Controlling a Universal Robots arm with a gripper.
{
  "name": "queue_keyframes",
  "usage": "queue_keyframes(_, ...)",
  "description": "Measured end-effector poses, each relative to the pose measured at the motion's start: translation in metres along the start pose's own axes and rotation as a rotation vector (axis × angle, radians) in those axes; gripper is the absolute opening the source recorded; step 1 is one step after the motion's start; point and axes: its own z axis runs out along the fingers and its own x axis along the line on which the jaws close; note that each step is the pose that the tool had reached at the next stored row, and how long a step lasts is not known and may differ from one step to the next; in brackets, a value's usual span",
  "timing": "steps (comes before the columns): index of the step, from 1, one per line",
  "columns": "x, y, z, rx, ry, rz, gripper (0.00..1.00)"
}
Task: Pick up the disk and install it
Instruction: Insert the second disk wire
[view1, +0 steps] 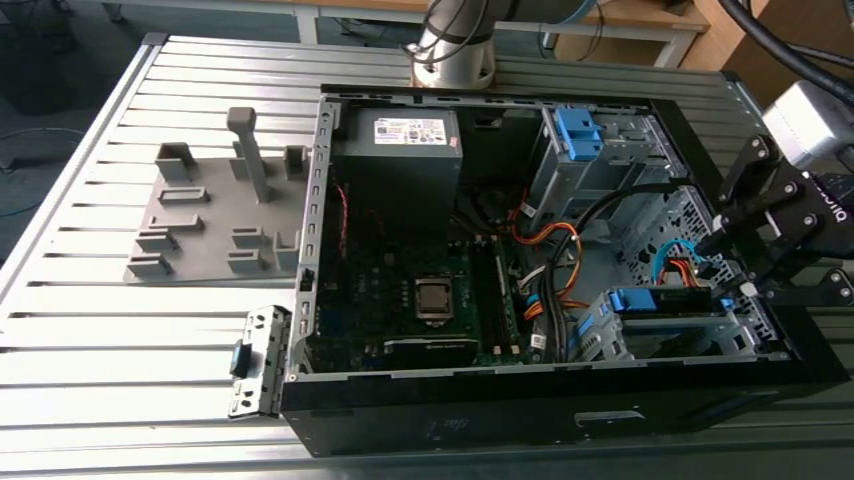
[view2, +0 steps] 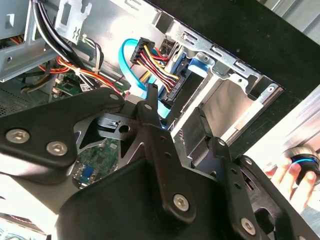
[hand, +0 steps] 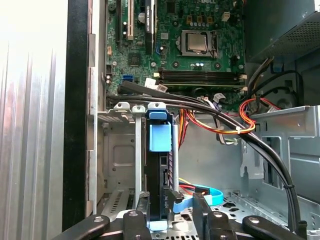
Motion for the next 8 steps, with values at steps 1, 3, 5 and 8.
queue_keyframes(1,0.0000,0.0000,0.0000,0.0000,0.0000,0.000,0.47)
queue_keyframes(3,0.0000,0.0000,0.0000,0.0000,0.0000,0.000,0.45)
queue_keyframes(5,0.0000,0.0000,0.0000,0.0000,0.0000,0.000,0.39)
queue_keyframes(8,0.0000,0.0000,0.0000,0.0000,0.0000,0.000,0.22)
